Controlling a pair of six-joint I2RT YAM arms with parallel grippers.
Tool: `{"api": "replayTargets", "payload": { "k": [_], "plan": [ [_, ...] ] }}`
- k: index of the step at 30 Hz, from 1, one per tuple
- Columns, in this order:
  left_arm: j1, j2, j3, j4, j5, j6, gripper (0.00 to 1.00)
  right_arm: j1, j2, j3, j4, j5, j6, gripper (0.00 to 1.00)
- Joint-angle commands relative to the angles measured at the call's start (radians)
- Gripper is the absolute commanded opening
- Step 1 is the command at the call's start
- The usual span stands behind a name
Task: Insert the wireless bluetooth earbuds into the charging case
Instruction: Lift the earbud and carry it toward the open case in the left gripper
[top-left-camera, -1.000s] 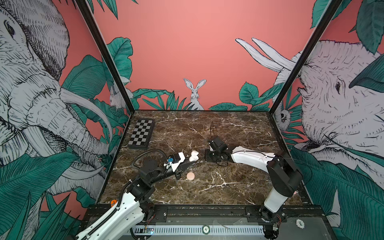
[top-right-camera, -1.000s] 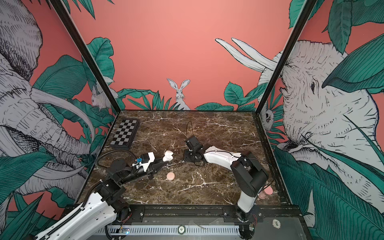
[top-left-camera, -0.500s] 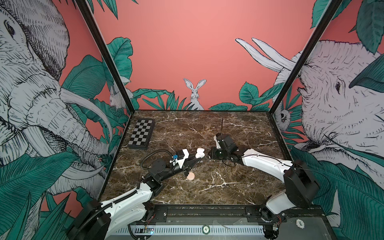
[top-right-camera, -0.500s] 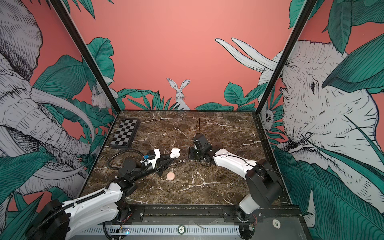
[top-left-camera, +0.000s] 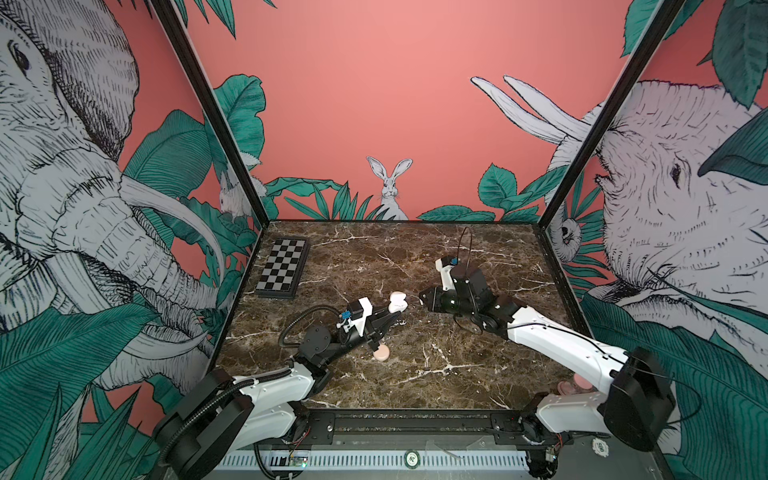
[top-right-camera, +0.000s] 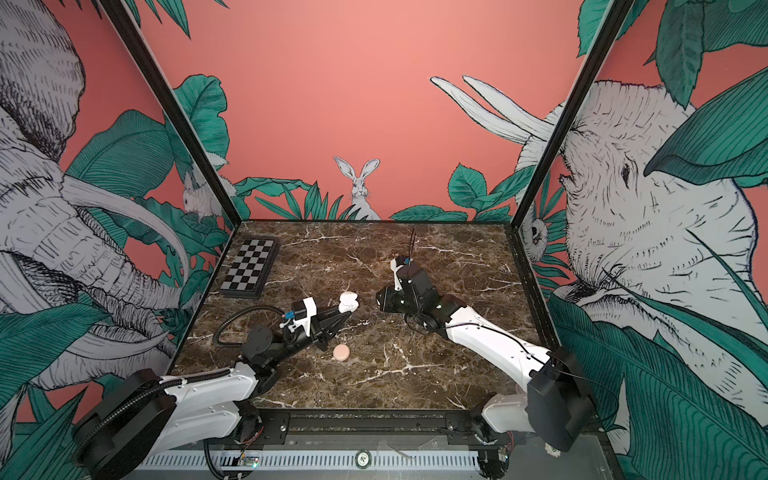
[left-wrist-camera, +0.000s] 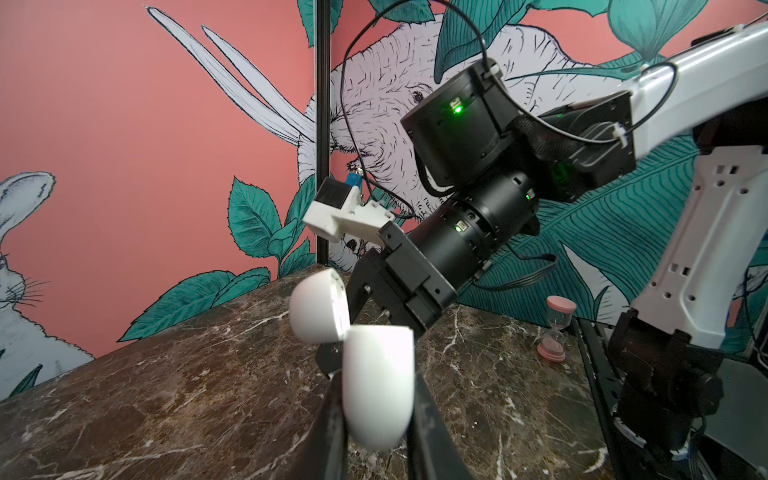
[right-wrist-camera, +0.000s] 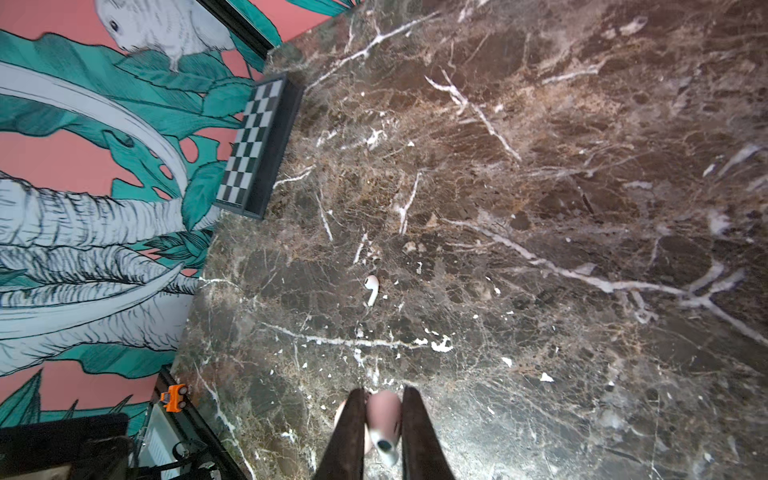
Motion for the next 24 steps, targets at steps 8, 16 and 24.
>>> {"api": "replayTargets", "payload": {
  "k": [8,16,24],
  "plan": [
    [-0.008,0.021,0.014,0.087,-0.018,-0.049,0.00,-0.002,-0.150,0.023,0.049,-0.020,-0.027,0.16],
    [-0.011,0.054,0.054,0.087,-0.021,-0.061,0.00,0.004,-0.209,0.037,0.101,-0.056,-0.031,0.16],
    [-0.028,0.072,0.082,0.087,-0.039,-0.067,0.00,0.047,-0.214,0.055,0.169,-0.067,-0.024,0.16]
  ]
}}
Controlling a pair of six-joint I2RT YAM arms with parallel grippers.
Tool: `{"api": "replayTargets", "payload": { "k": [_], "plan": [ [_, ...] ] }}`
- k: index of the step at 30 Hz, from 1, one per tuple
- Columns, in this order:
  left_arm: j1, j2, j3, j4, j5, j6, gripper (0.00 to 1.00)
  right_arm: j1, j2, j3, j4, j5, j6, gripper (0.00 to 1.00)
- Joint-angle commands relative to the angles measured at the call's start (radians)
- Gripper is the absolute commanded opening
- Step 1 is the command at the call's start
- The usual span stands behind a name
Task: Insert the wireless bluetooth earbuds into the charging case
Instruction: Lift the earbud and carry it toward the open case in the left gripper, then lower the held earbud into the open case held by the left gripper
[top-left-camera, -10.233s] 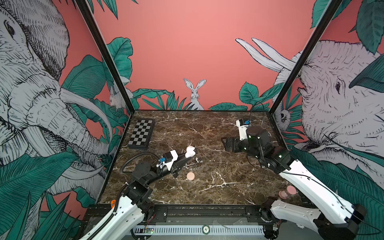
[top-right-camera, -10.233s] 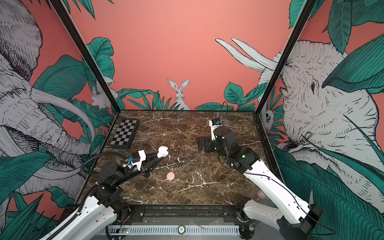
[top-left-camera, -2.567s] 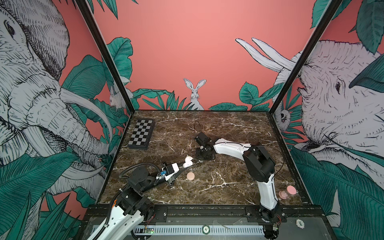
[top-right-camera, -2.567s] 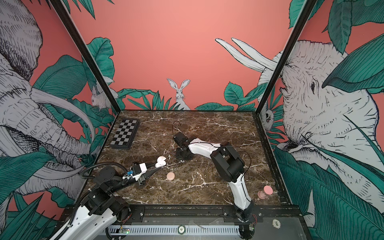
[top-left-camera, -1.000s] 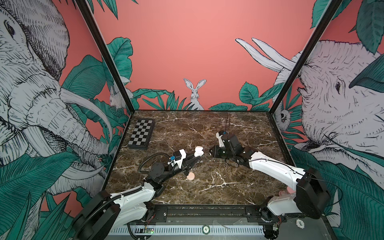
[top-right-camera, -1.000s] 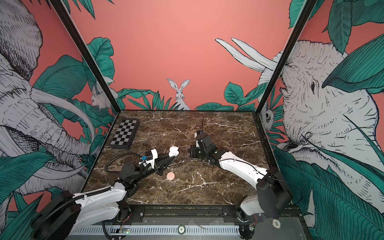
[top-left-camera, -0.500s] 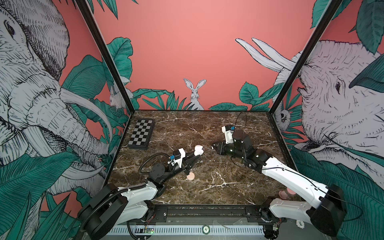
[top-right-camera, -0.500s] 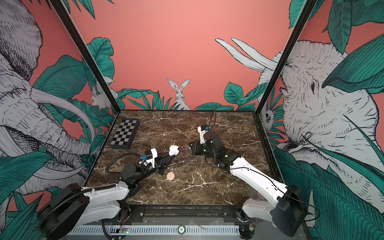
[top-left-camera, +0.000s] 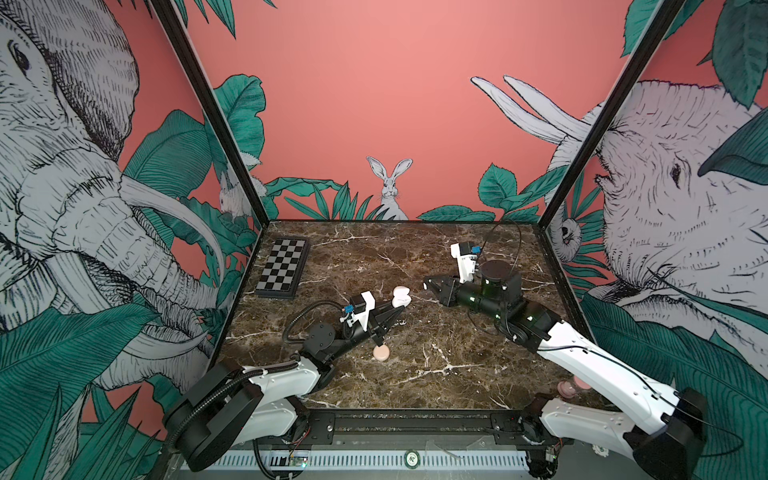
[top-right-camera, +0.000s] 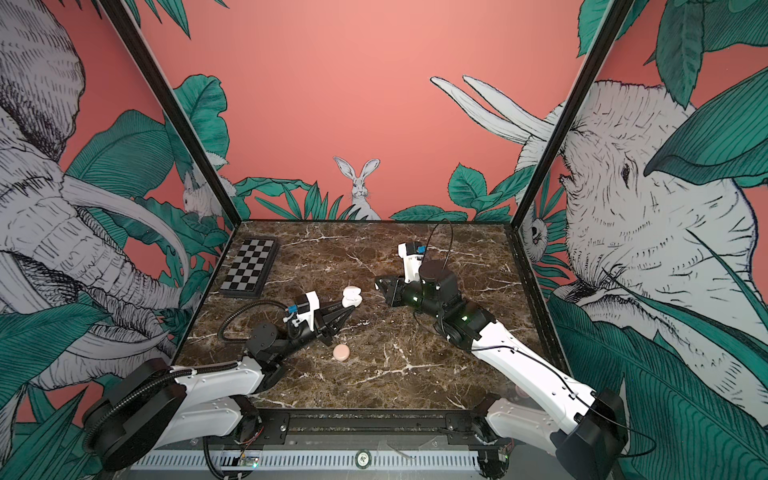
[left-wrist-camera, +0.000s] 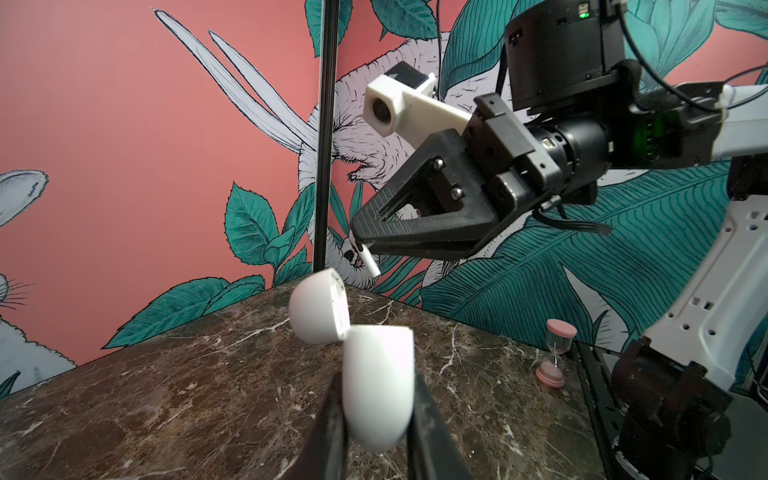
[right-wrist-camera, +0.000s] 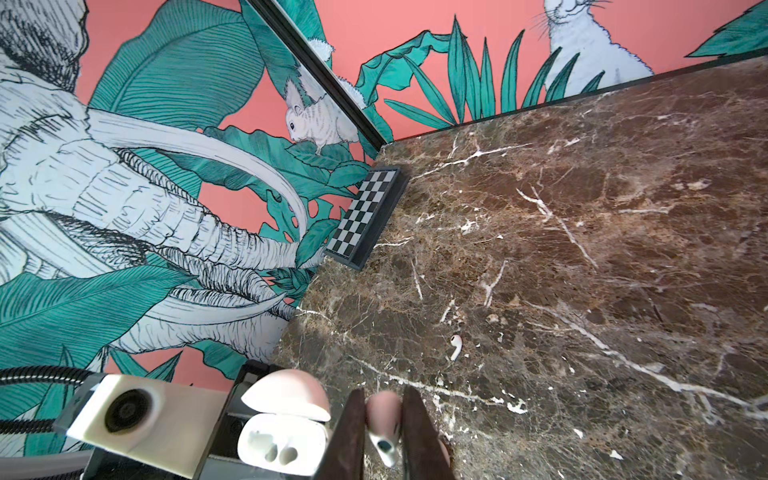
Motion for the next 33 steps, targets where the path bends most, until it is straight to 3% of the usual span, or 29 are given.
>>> {"api": "replayTargets", "payload": {
  "k": [1,13,33],
  "plan": [
    [-0.009,-0.001,0.035,0.047,-0.013,-0.020,0.00,0.029,-0.012,0.041,0.090,-0.005,-0.006,0.16],
    [-0.023,0.010,0.059,0.047,-0.051,-0.022,0.00,0.112,-0.011,0.054,0.116,0.035,-0.021,0.16],
    [-0.045,-0.050,0.078,0.047,-0.075,-0.040,0.00,0.140,0.001,0.022,0.183,0.044,-0.009,0.15]
  ]
}}
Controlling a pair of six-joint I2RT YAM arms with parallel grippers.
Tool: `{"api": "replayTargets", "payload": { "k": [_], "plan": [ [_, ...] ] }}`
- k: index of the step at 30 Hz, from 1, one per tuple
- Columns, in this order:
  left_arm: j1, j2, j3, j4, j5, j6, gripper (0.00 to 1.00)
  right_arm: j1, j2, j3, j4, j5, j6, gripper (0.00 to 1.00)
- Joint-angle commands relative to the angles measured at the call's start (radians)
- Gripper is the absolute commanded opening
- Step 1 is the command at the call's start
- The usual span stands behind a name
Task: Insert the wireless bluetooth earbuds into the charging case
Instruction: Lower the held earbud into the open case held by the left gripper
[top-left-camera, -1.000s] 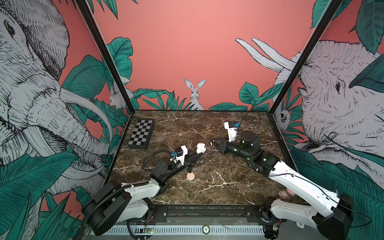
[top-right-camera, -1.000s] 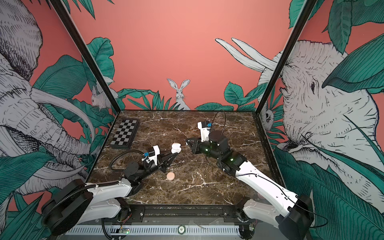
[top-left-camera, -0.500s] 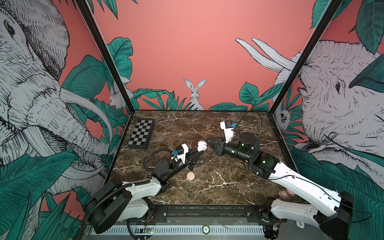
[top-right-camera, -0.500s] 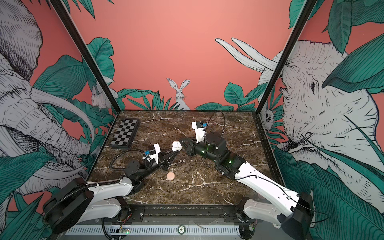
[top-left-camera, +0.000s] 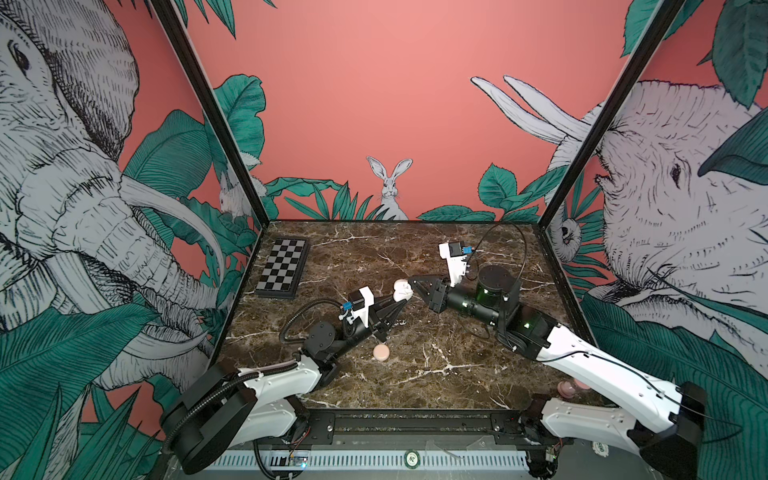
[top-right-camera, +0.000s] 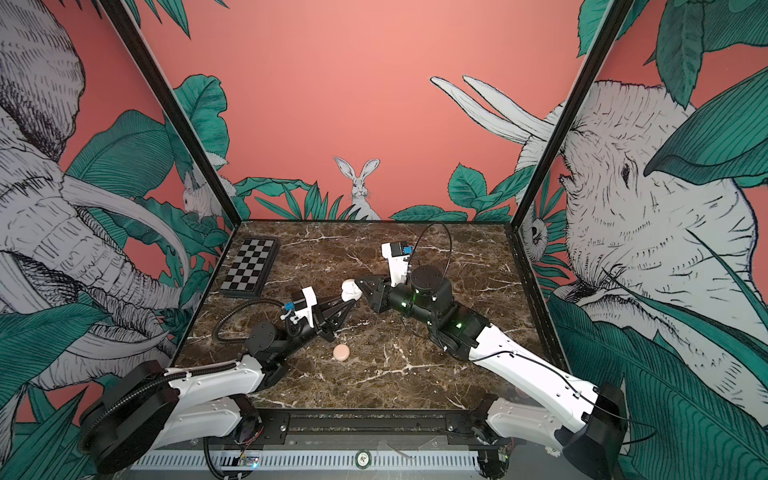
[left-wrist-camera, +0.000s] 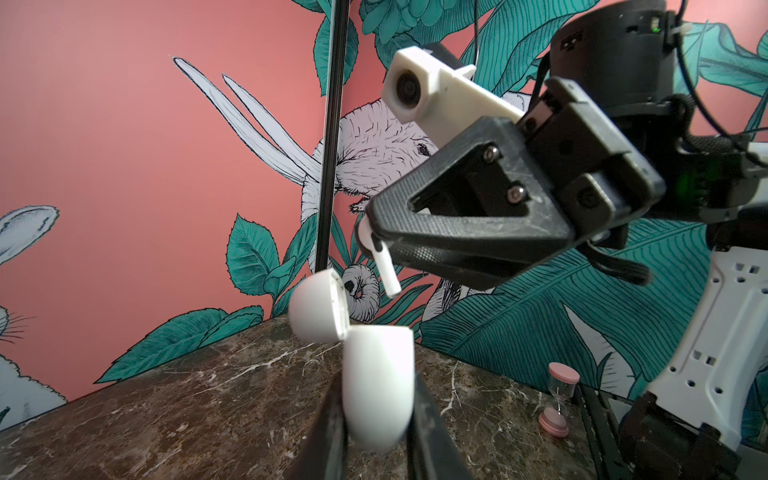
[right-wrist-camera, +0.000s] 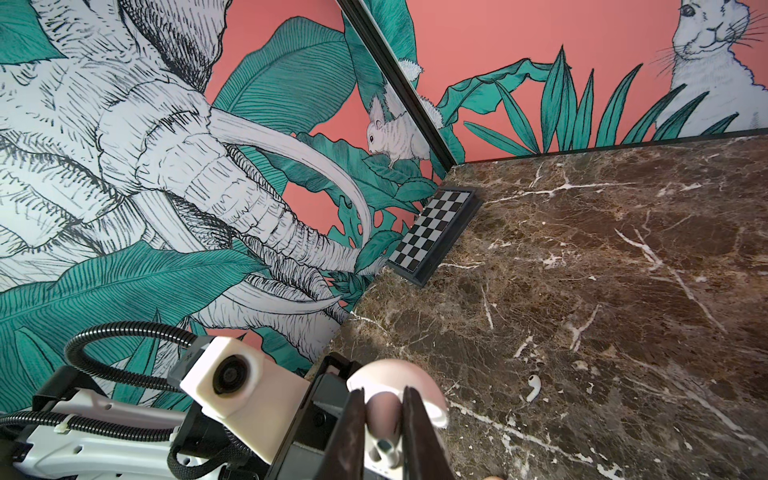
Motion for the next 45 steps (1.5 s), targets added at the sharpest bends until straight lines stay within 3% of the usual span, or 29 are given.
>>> {"api": "replayTargets", "payload": {
  "k": [1,45],
  "plan": [
    [-0.006,-0.021,0.033,0.043,-0.007,-0.017,0.00,0.007,-0.002,-0.014,0.068,0.013,-0.001,0.15],
    [-0.015,-0.066,0.049,0.042,-0.068,-0.011,0.00,0.033,-0.028,-0.067,0.099,0.004,0.018,0.14]
  ]
}}
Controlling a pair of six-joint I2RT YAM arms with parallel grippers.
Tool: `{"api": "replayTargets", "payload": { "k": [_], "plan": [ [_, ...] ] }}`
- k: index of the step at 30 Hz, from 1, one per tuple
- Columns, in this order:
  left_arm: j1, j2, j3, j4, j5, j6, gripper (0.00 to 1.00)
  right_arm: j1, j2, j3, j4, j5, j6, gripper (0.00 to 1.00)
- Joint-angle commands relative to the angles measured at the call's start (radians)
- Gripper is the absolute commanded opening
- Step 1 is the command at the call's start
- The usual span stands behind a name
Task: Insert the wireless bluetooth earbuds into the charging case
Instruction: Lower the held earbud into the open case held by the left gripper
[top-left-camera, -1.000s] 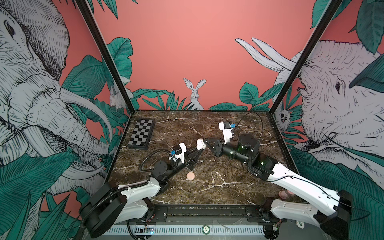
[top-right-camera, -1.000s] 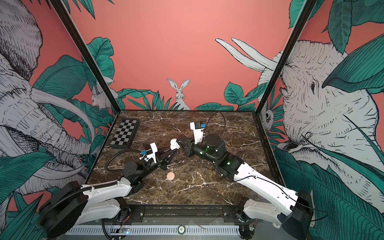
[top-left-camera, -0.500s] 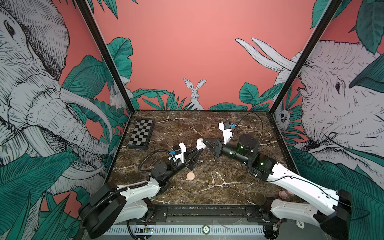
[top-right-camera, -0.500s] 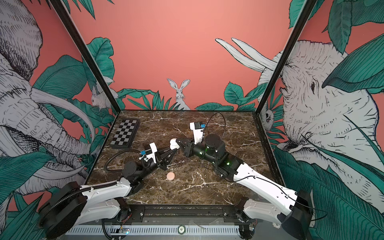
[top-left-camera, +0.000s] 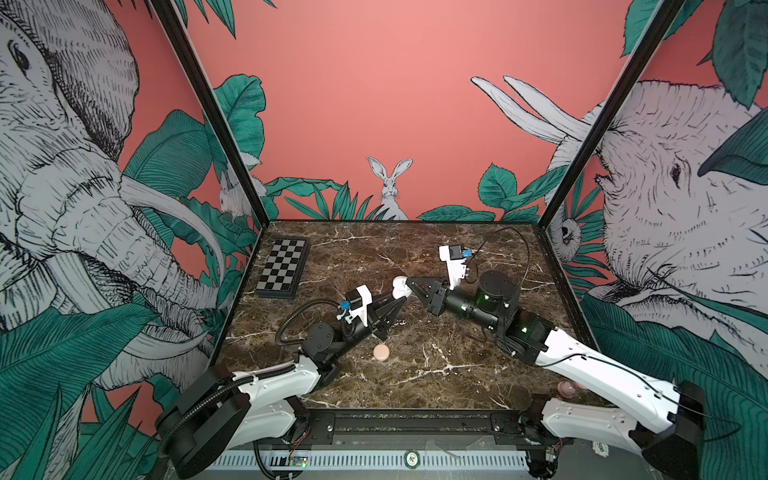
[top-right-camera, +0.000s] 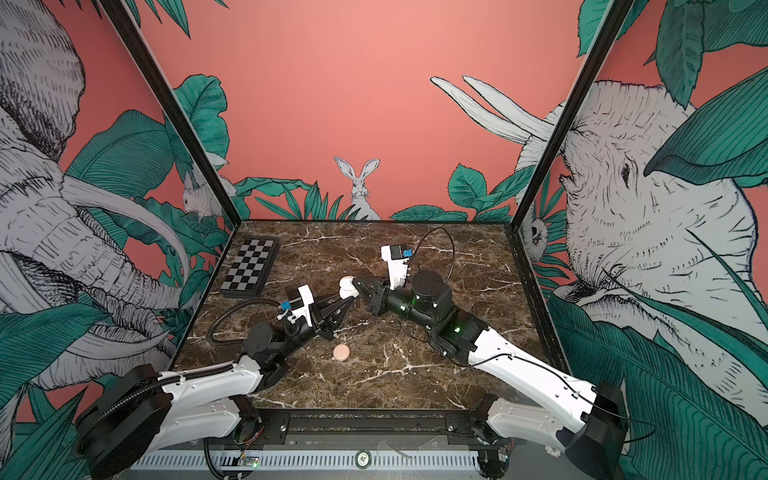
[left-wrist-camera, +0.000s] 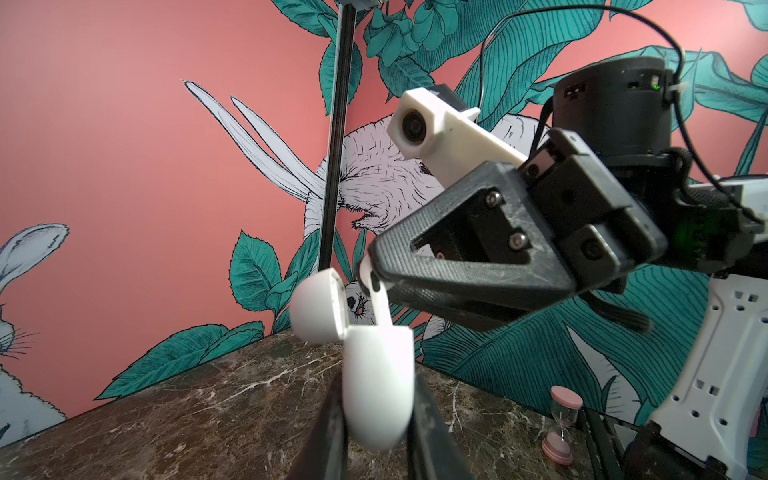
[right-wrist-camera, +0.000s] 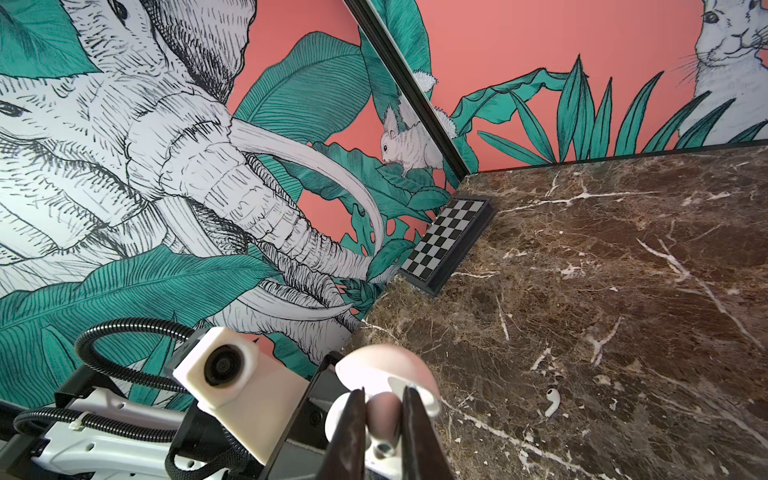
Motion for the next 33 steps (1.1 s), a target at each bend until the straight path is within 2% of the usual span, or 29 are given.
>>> {"api": "replayTargets", "payload": {
  "k": [1,33],
  "plan": [
    [-0.002,-0.030,0.032,0.053,-0.025,-0.005,0.00,0.009,-0.017,-0.020,0.012,-0.003,0.001,0.14],
    [-0.001,-0.024,0.053,0.054,0.008,-0.018,0.00,0.010,-0.021,-0.028,-0.010,0.006,0.005,0.16]
  ]
}}
